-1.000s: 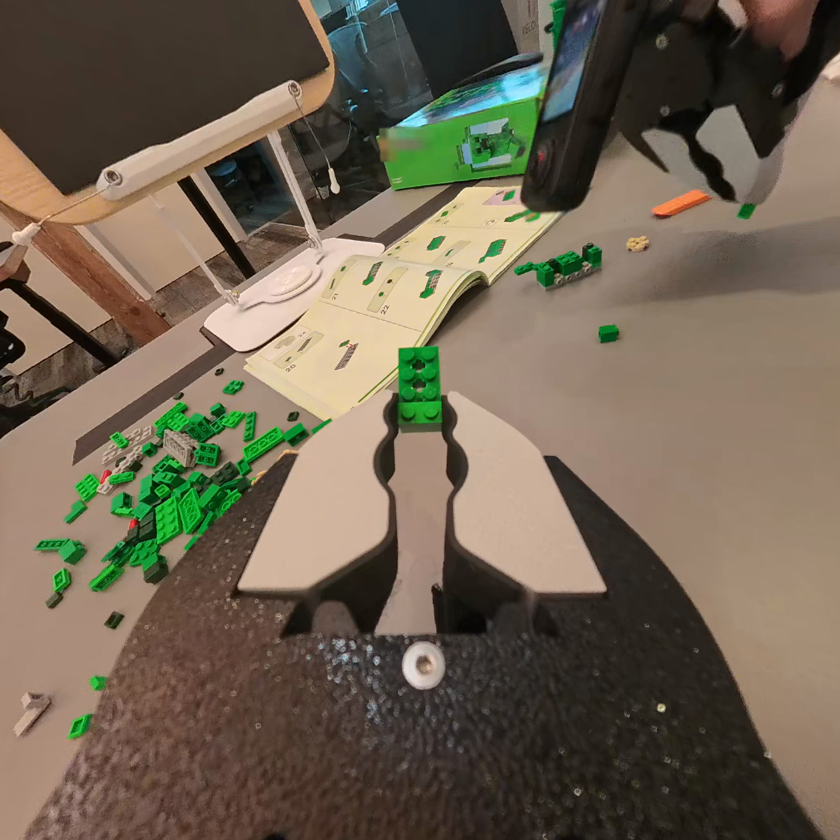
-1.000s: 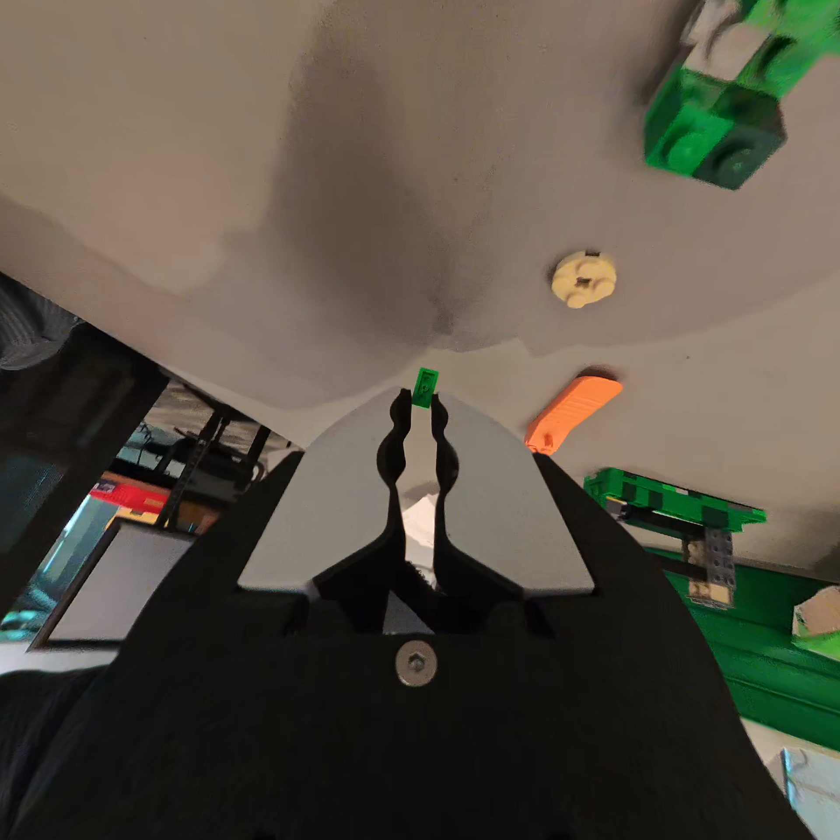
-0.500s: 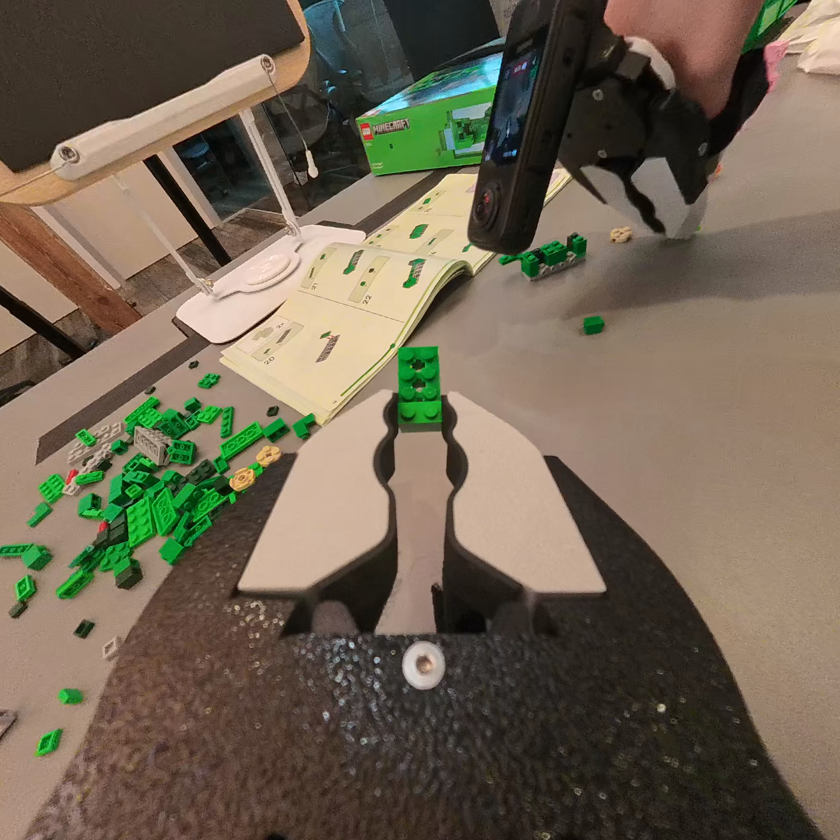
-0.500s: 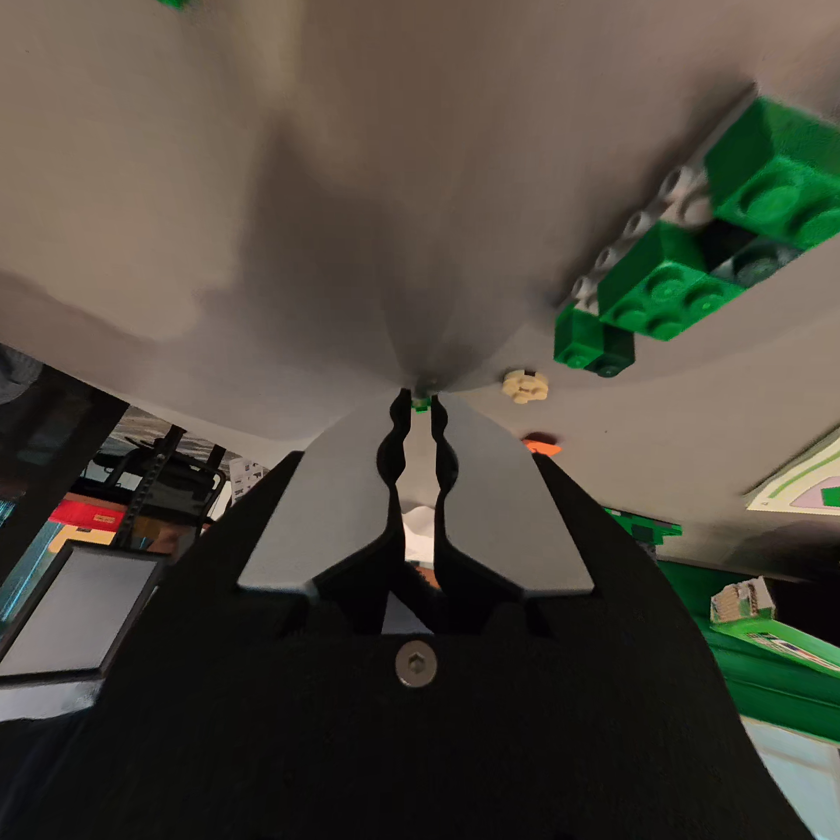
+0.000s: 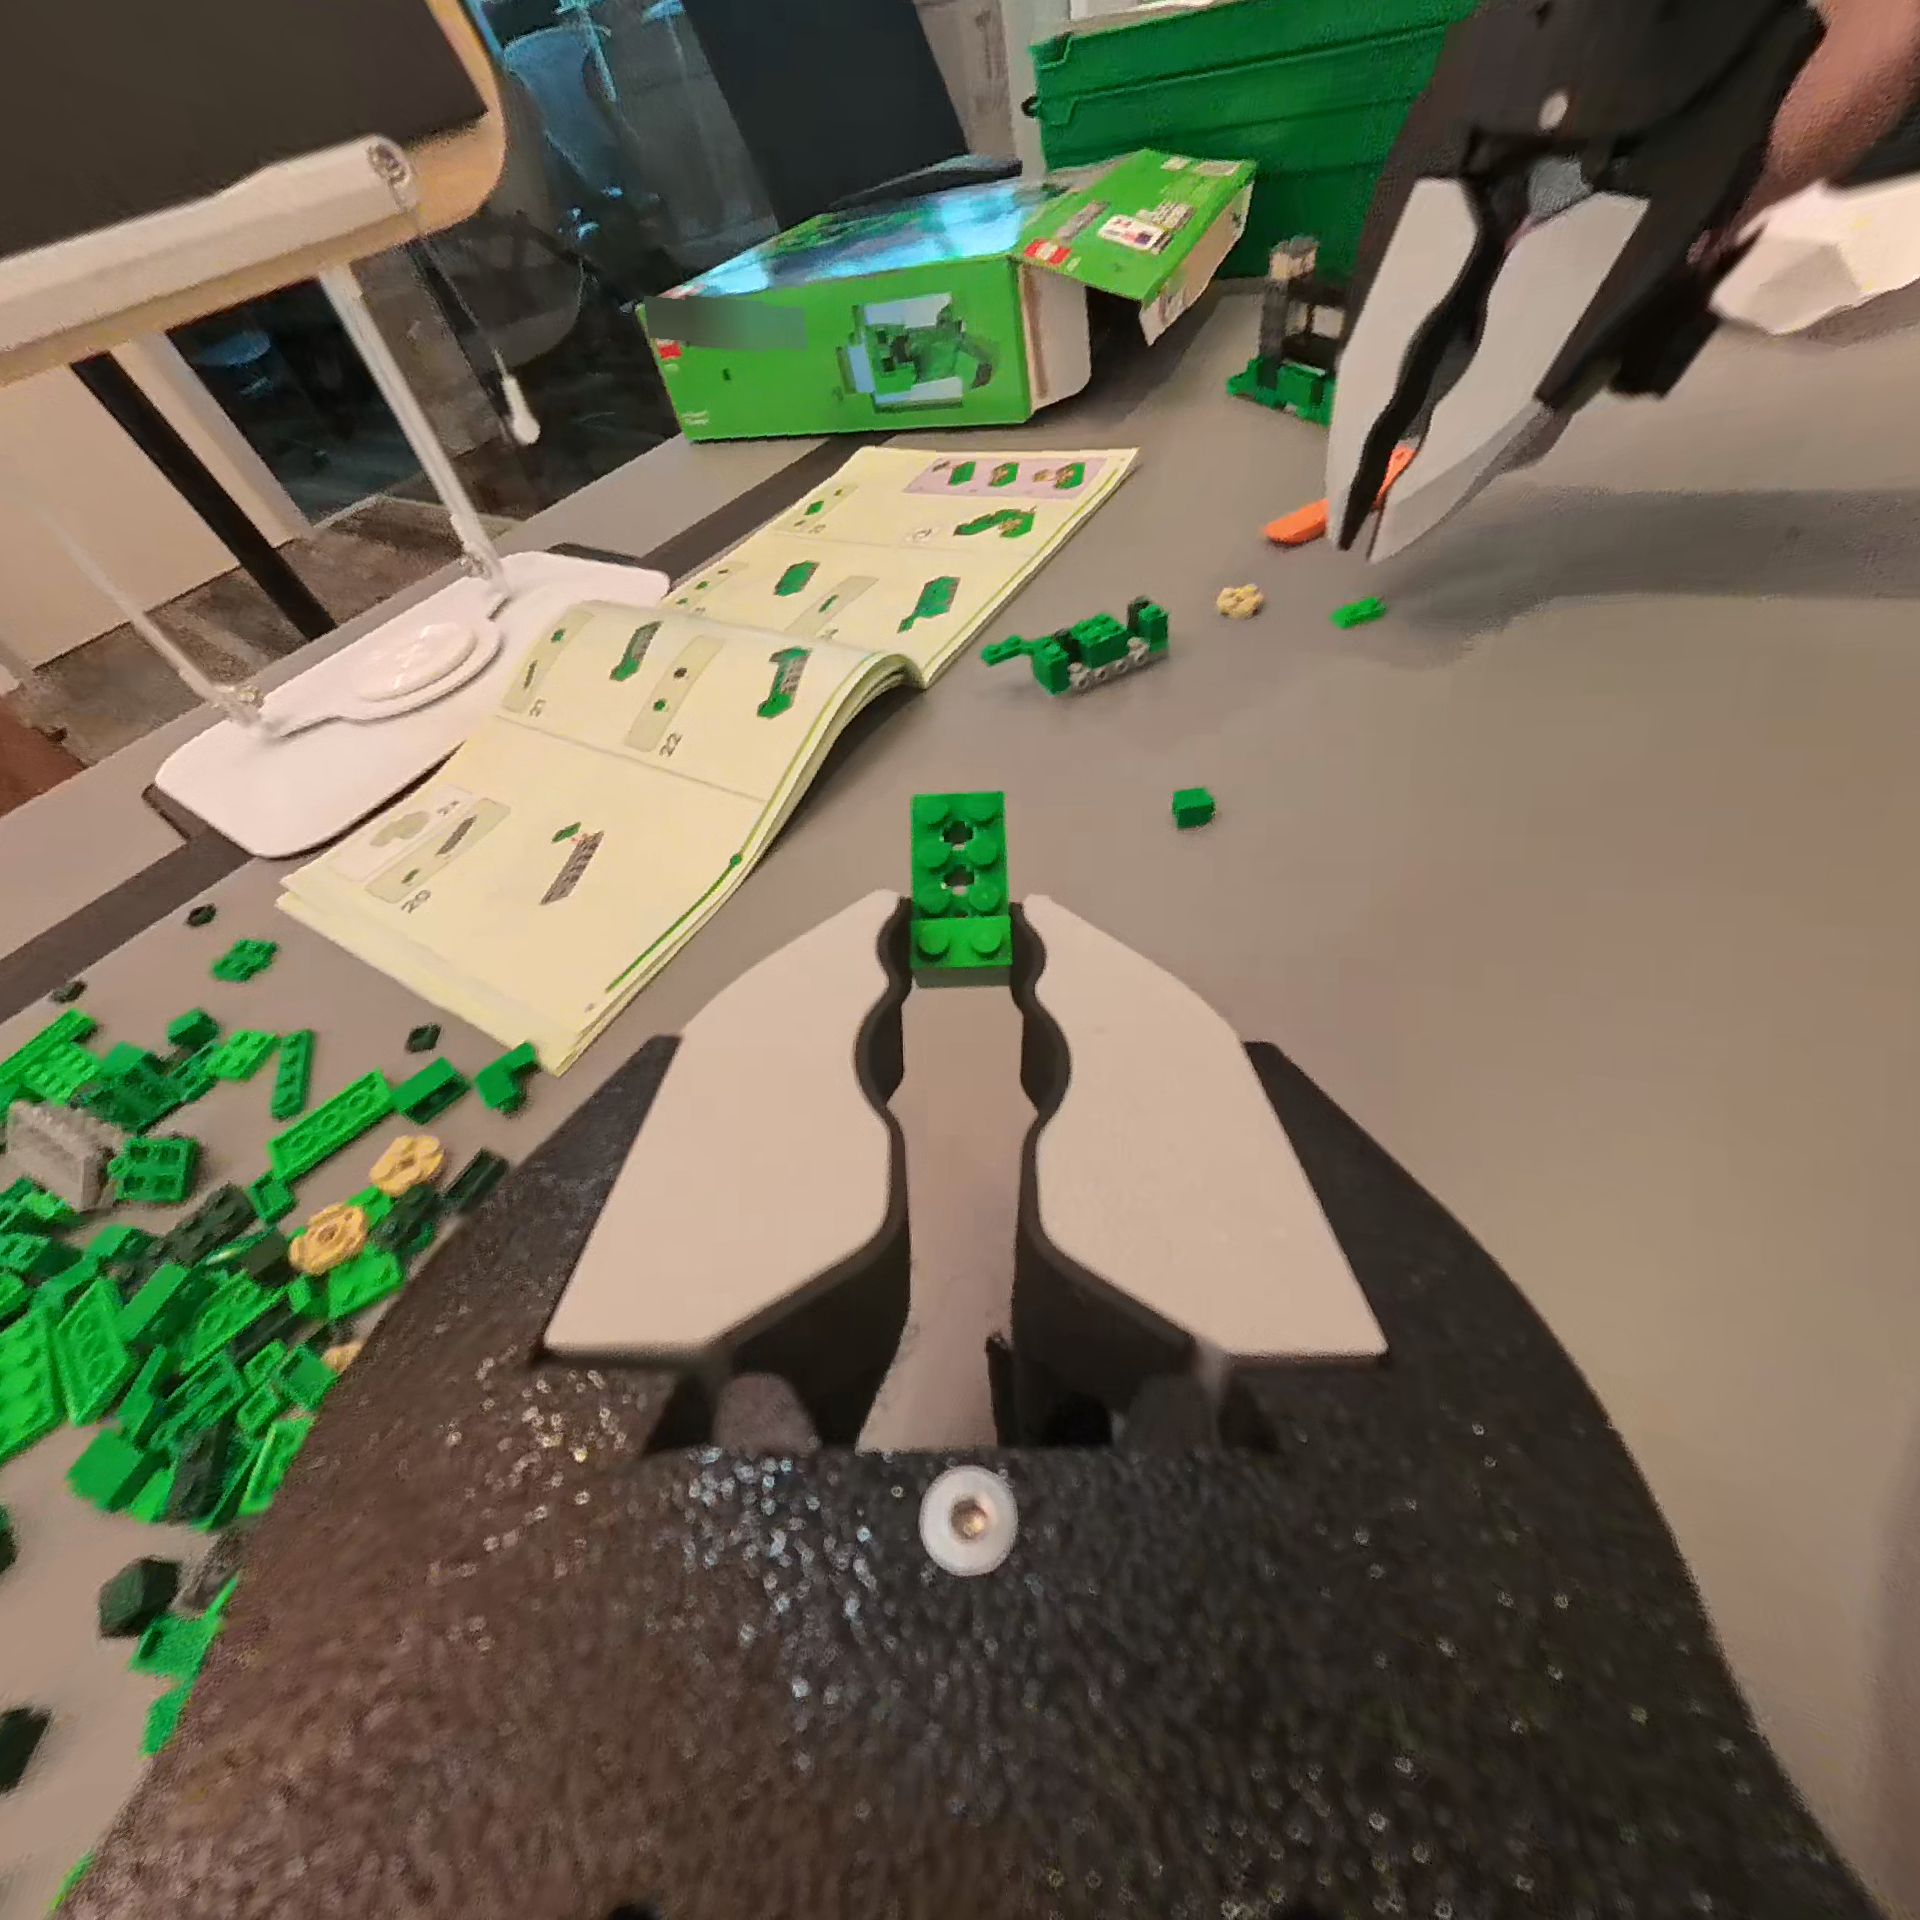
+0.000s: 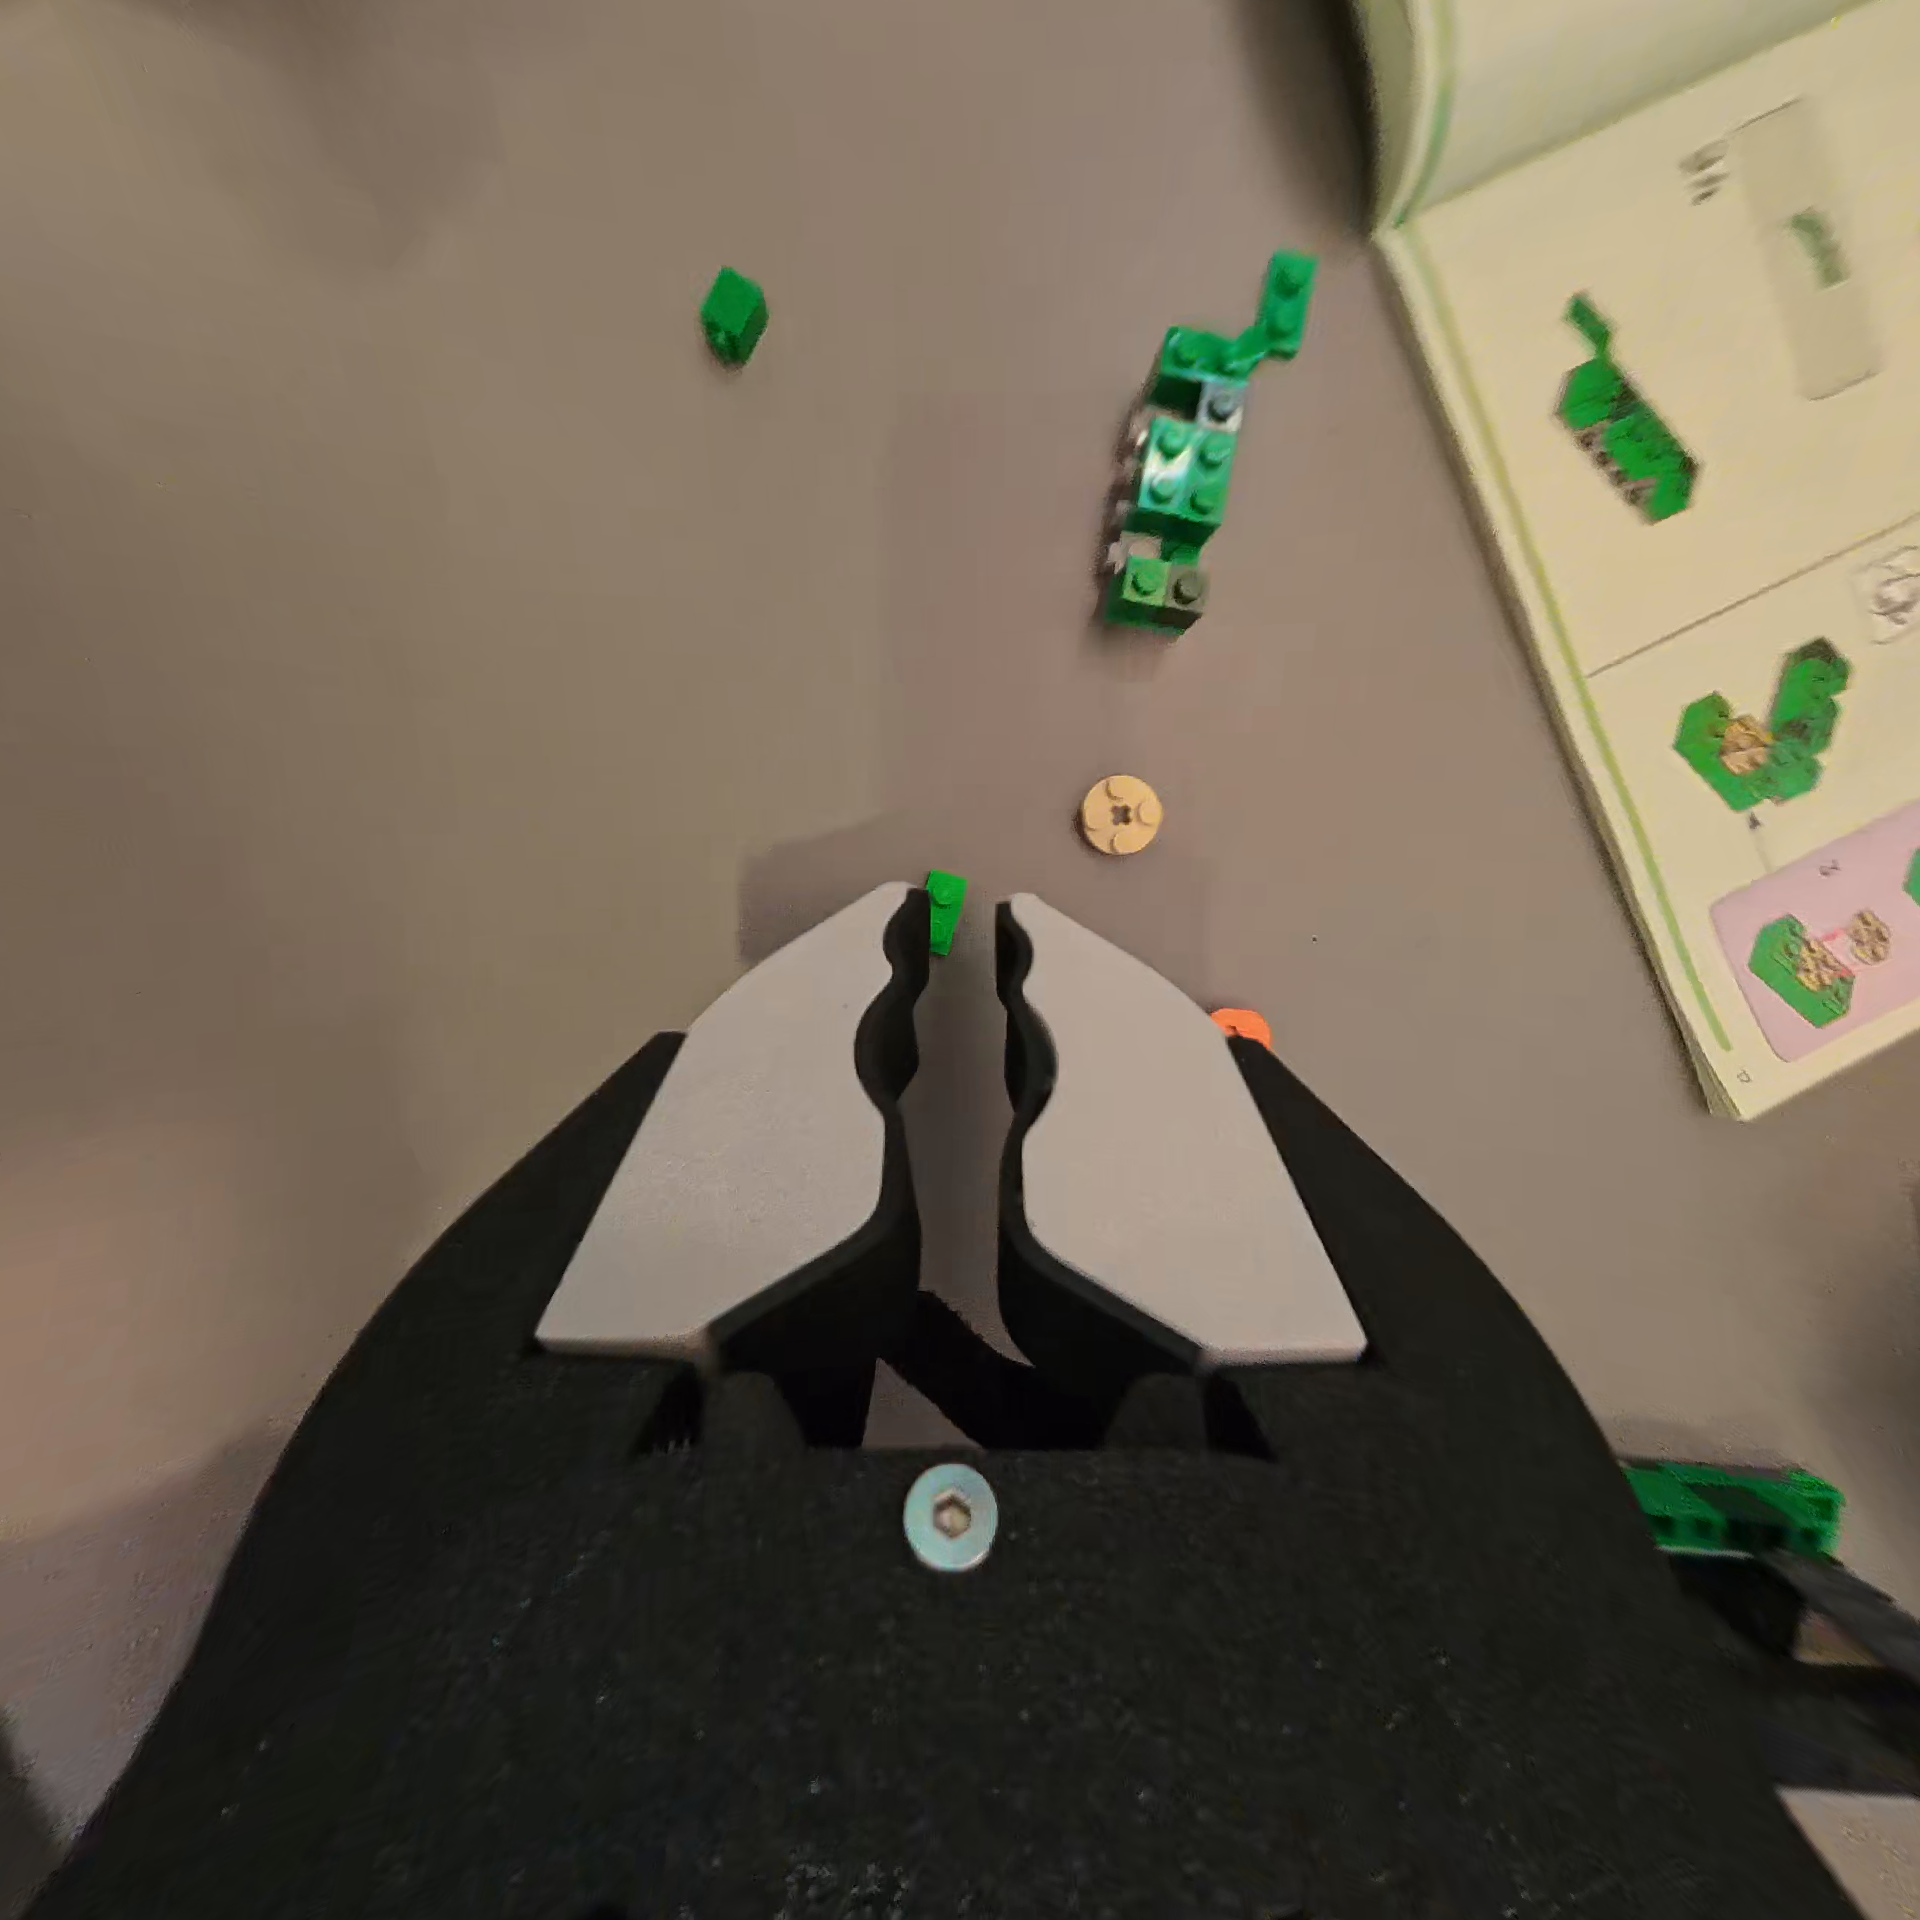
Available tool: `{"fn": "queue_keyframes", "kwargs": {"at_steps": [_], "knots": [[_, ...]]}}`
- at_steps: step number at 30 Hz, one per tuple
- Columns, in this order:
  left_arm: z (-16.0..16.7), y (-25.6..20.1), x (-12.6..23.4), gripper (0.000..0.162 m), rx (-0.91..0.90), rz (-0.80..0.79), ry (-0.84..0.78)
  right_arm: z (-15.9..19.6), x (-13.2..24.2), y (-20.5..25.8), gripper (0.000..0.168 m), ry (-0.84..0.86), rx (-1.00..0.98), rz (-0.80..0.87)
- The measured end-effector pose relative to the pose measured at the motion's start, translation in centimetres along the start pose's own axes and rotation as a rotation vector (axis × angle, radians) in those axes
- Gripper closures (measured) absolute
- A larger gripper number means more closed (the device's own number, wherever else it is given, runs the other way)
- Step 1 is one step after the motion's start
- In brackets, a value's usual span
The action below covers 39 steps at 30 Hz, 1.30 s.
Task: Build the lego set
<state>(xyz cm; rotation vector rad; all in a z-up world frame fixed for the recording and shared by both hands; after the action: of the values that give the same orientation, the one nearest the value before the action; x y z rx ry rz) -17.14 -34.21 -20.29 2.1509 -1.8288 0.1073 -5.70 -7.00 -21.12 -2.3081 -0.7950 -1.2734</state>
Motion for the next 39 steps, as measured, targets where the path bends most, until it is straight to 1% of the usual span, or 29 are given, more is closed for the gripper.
{"fn": "queue_keyframes", "kwargs": {"at_steps": [2, 7, 9, 11, 13, 15, 18, 21, 23, 26, 29, 33, 39], "knots": [[-0.5, -0.5, -0.6, 0.145, 0.001, 0.013, -0.003, 0.7, -0.1, 0.4, 0.154, -0.085, -0.019, 0.026], [-1.3, -1.9, -2.8, 0.145, 0.019, 0.048, -0.005, 2.1, -1.4, 0.4, 0.151, -0.137, -0.074, -0.003], [-1.5, -2.3, -3.7, 0.145, 0.017, 0.059, 0.000, 2.3, -1.5, 0.3, 0.152, -0.177, -0.092, -0.013], [-1.5, -2.3, -4.5, 0.145, 0.007, 0.054, 0.008, 2.4, -1.5, 0.1, 0.161, -0.191, -0.117, -0.036], [-1.5, -1.8, -5.3, 0.145, 0.019, 0.034, 0.012, 2.3, -1.5, -0.1, 0.162, -0.193, -0.161, -0.034], [-1.4, -1.1, -6.2, 0.145, 0.062, 0.004, 0.019, 0.8, -1.2, -0.3, 0.162, -0.255, -0.184, 0.017], [-1.3, -0.2, -7.5, 0.145, 0.125, -0.040, 0.028, -4.1, -0.4, 0.2, 0.162, -0.444, -0.237, 0.096], [-1.1, 0.2, -8.4, 0.145, 0.154, -0.070, 0.073, -8.6, -0.6, 1.3, 0.162, -0.533, -0.202, 0.192], [-1.0, 0.2, -8.5, 0.145, 0.101, -0.099, 0.112, -10.6, -1.5, 1.9, 0.162, -0.522, -0.174, 0.240], [-0.6, -0.3, -8.5, 0.145, 0.002, -0.123, 0.161, -12.1, -3.2, 2.4, 0.162, -0.467, -0.127, 0.289], [-0.4, -0.7, -8.5, 0.145, -0.031, -0.114, 0.175, -12.5, -4.4, 2.5, 0.162, -0.431, -0.132, 0.306], [-0.3, -0.7, -8.5, 0.145, -0.031, -0.112, 0.175, -12.7, -5.4, 2.9, 0.162, -0.376, -0.132, 0.309], [-0.3, -0.8, -8.6, 0.145, -0.037, -0.108, 0.183, -13.1, -5.7, 3.1, 0.162, -0.339, -0.113, 0.336]]}}
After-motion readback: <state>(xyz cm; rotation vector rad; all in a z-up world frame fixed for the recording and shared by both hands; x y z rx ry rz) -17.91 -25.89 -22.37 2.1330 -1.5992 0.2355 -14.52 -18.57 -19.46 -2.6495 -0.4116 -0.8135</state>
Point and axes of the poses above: each gripper's, where its closed fingertips meet, x back along the fingers, z out of its underside, y = z × x across the jaws, the point moved 7 cm from there along x, back along the fingers, and after that the axes turned 2 degrees about -y, right-handed, at the moved point
